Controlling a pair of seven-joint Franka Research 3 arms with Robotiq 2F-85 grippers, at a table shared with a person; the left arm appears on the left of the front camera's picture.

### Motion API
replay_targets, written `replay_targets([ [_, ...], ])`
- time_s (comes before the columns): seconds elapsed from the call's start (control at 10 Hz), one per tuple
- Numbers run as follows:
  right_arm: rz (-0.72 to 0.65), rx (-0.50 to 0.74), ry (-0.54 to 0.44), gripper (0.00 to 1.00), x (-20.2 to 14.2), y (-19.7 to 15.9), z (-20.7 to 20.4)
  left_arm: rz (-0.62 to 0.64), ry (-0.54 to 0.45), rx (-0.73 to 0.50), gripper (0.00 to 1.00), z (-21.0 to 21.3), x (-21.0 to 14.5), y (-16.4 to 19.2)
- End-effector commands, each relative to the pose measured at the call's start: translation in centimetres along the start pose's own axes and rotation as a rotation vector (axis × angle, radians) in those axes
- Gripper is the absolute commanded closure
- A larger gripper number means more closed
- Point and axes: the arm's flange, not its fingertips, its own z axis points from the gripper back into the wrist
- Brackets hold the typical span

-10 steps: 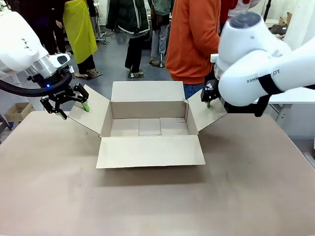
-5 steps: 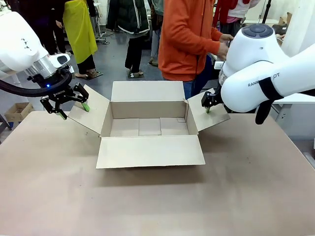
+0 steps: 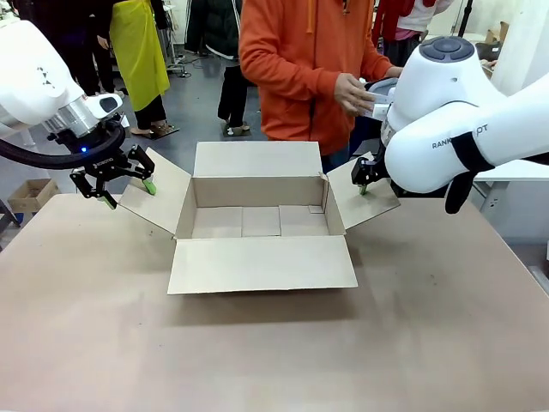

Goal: Pack the gift set into the box.
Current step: Lift both hands away from the flaps of the Package Box.

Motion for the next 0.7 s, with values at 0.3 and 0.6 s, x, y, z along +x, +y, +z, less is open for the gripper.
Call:
replay_targets([
  [0.3,-0.005,-0.023,-0.008,0.00,0.03,0.24,-0.02,0.010,-0.008,0.016,0.00,0.22,-0.12,-0.19],
  [0.6,-0.005,-0.023,-0.008,0.00,0.03,0.24,-0.02,0.010,-0.008,0.016,0.00,0.22,-0.12,-0.19],
])
